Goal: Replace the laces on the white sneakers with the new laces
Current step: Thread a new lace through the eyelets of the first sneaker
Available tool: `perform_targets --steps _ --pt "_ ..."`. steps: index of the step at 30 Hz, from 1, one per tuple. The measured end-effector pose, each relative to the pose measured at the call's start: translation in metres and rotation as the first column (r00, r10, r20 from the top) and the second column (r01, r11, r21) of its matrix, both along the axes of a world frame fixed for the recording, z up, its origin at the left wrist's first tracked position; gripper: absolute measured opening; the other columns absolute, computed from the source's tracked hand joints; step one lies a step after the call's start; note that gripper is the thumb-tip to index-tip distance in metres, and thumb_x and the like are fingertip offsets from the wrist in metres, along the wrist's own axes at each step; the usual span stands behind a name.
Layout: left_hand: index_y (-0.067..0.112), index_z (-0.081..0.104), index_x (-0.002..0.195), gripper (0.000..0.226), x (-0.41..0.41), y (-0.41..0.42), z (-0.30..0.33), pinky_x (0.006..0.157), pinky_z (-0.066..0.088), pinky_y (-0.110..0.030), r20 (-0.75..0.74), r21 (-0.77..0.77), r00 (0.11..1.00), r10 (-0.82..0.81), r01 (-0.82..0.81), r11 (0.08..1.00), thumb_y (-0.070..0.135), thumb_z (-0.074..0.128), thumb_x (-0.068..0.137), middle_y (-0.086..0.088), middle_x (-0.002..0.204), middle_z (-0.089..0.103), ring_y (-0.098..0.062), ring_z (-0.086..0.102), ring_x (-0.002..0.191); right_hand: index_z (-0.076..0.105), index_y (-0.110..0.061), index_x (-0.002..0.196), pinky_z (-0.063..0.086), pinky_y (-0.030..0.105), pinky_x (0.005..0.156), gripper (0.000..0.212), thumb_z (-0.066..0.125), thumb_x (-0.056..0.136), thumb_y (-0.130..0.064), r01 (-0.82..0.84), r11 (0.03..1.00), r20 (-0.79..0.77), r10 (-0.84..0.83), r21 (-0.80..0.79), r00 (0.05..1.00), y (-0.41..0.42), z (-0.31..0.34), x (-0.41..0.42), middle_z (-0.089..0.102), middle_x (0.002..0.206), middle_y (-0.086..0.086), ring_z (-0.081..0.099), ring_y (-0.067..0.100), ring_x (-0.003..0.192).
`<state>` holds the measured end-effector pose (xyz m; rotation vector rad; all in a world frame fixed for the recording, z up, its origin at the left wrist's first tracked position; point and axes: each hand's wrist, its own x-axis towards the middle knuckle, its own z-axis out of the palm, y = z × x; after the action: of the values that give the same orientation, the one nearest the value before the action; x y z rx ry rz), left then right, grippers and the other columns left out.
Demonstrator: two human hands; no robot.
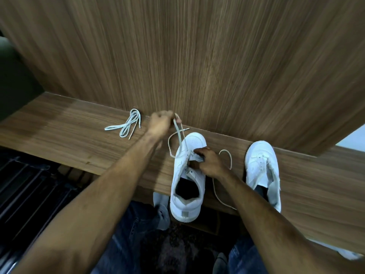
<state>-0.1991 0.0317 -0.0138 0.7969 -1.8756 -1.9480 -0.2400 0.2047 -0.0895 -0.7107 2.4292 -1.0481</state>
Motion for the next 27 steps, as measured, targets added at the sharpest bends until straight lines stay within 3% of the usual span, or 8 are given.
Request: perform_targets --steps 6,14,17,19,21,22,24,27 --pt "0.013 0.061 0.073 0.023 -0.007 -0.025 0.068 0.057 0.040 -0.024 -0.293 0.167 0.948 0.126 -0.079 0.983 0.010 0.043 0.087 -0.009 0.080 0.068 -0.020 0.060 0.075 0.056 -0.008 0.131 0.039 0.024 0.094 0.065 0.078 0.077 -0.038 -0.005 1.000 0.029 0.005 0.012 1.000 0.003 -0.007 -0.004 0.051 0.130 0.005 0.051 0.019 0.120" --pt "0.016 0.059 0.085 0.017 0.006 -0.034 0.060 0.062 0.043 -0.026 -0.197 0.234 0.969 0.149 -0.102 0.967 0.016 0.042 0.090 -0.004 0.086 0.075 -0.017 0.068 0.077 0.060 -0.008 0.127 0.036 0.021 0.095 0.037 0.064 0.091 -0.019 -0.017 1.000 -0.068 0.018 0.023 0.998 0.008 -0.009 -0.005 0.054 0.131 0.008 0.053 0.022 0.121" --pt "0.016 0.057 0.088 0.015 0.012 -0.039 0.059 0.062 0.044 -0.026 -0.185 0.250 0.965 0.186 -0.137 0.959 0.015 0.042 0.090 -0.005 0.086 0.076 -0.018 0.069 0.077 0.061 -0.013 0.125 0.039 0.023 0.088 0.041 0.064 0.090 -0.034 0.094 0.992 -0.223 -0.073 0.084 0.972 0.017 -0.019 0.003 0.058 0.122 0.006 0.057 0.023 0.111" --pt "0.016 0.057 0.088 0.013 0.012 -0.039 0.059 0.062 0.045 -0.026 -0.191 0.236 0.958 0.214 -0.166 0.957 0.010 0.046 0.090 -0.004 0.075 0.074 -0.016 0.067 0.066 0.066 -0.017 0.111 0.046 0.031 0.084 0.040 0.061 0.087 -0.049 0.197 0.973 -0.245 -0.163 0.119 0.956 0.022 -0.021 0.007 0.067 0.103 0.005 0.062 0.025 0.098" --pt "0.014 0.060 0.090 0.015 0.013 -0.039 0.060 0.059 0.045 -0.026 -0.194 0.197 0.957 0.216 -0.178 0.964 0.004 0.049 0.090 -0.001 0.061 0.069 -0.014 0.062 0.056 0.063 -0.022 0.082 0.047 0.032 0.067 0.032 0.059 0.087 -0.053 0.211 0.966 -0.154 -0.188 0.151 0.970 0.026 -0.017 0.007 0.065 0.070 0.000 0.064 0.024 0.073" --pt "0.014 0.060 0.092 0.016 0.012 -0.039 0.061 0.056 0.043 -0.025 -0.186 0.172 0.961 0.206 -0.175 0.969 0.003 0.049 0.091 0.001 0.057 0.068 -0.013 0.060 0.054 0.061 -0.023 0.079 0.047 0.032 0.060 0.027 0.061 0.088 -0.048 0.205 0.968 -0.043 -0.201 0.143 0.979 0.026 -0.014 0.006 0.063 0.061 -0.001 0.063 0.022 0.063" --pt "0.015 0.060 0.095 0.016 0.013 -0.038 0.067 0.054 0.042 -0.025 -0.181 0.141 0.969 0.170 -0.146 0.979 0.004 0.048 0.093 0.003 0.057 0.066 -0.012 0.058 0.054 0.063 -0.020 0.090 0.048 0.034 0.049 0.007 0.066 0.086 -0.025 0.236 0.969 0.211 -0.247 0.076 0.946 0.026 -0.004 0.004 0.063 0.058 0.003 0.058 0.020 0.050" --pt "0.016 0.059 0.095 0.015 0.017 -0.034 0.083 0.055 0.046 -0.025 -0.226 0.125 0.967 0.118 -0.091 0.988 0.006 0.048 0.095 0.002 0.064 0.067 -0.012 0.059 0.055 0.061 -0.008 0.097 0.034 0.022 0.039 0.017 0.056 0.086 0.004 0.273 0.962 0.369 -0.248 -0.016 0.896 0.032 0.027 -0.002 0.057 0.057 0.006 0.047 0.011 0.040"
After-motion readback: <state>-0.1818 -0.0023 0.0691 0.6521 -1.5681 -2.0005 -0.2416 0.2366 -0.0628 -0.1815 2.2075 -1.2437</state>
